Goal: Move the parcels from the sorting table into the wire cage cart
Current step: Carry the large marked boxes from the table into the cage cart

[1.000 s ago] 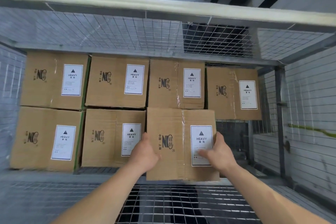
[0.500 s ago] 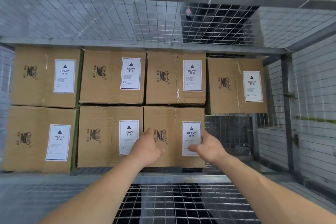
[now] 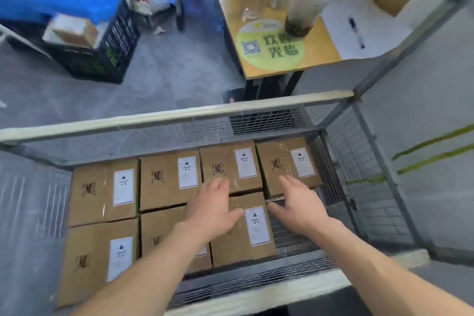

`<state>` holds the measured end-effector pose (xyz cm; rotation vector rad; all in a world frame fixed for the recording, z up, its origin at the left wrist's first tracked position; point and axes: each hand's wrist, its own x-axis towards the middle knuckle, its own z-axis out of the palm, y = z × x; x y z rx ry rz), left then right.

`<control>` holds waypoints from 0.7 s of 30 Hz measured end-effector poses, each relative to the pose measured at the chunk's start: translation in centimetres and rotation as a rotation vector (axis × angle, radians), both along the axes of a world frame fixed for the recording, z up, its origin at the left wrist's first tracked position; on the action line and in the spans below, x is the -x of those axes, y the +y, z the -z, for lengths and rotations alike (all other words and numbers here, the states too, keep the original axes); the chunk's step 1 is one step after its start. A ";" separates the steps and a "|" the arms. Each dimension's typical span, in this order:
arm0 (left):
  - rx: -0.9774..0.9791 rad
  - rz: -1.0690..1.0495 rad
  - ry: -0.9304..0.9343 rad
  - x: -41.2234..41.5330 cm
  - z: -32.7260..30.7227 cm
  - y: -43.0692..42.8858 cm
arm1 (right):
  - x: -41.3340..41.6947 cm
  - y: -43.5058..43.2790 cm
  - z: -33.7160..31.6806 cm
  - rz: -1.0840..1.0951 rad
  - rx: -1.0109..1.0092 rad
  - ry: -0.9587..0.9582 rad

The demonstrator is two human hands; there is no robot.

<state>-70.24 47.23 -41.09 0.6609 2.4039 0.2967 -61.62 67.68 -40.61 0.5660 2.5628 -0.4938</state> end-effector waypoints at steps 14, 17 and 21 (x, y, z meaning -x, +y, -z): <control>-0.268 0.400 0.465 0.3 -23.3 5.3 | -5.9 1.0 -24.6 0.203 -0.356 0.320; -0.335 0.450 0.509 -1.8 -26.2 7.1 | -8.8 1.6 -27.3 0.260 -0.386 0.324; -0.367 0.519 0.554 -5.5 -28.8 9.2 | -13.4 2.4 -29.6 0.335 -0.411 0.324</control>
